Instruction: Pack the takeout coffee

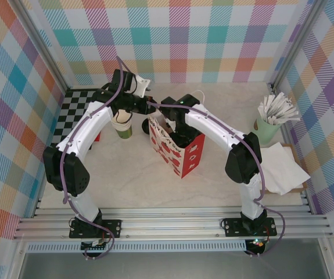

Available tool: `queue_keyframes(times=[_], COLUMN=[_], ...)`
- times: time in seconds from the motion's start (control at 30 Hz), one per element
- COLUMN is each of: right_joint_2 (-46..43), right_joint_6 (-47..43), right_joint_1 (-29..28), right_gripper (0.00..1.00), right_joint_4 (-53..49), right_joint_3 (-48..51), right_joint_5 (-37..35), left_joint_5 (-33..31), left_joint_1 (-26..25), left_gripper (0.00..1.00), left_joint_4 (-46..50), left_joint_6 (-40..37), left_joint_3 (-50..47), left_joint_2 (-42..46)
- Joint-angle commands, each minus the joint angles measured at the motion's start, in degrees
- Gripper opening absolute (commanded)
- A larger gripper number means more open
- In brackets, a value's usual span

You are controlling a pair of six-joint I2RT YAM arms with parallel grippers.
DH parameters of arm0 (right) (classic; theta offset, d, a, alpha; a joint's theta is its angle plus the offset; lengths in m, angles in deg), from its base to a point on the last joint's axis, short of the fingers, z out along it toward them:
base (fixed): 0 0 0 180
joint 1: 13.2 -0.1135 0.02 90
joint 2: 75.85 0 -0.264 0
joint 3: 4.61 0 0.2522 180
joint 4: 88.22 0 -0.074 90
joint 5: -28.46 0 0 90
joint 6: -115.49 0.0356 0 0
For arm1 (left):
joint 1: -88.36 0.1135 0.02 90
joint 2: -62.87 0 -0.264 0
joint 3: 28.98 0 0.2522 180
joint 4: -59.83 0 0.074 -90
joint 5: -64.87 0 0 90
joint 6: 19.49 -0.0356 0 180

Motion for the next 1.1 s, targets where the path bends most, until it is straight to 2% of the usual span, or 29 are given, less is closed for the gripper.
queue_keyframes(times=[0.0, 1.07], right_joint_2=[-0.4, 2.3], right_joint_6=[-1.3, -0.8], right_joint_1=[0.1, 0.5], right_gripper=[0.33, 0.33], right_joint_4=[-1.8, -3.0], right_joint_3=[0.6, 1.4], right_joint_5=[1.0, 0.7], left_joint_5=[1.6, 2.3], left_joint_1=[0.5, 0.4], left_gripper=[0.00, 0.00], left_joint_4=[1.0, 0.6], left_joint_6=[0.4, 0.6], left_joint_3=[-0.6, -1.3], left_joint_2=[-0.2, 0.1])
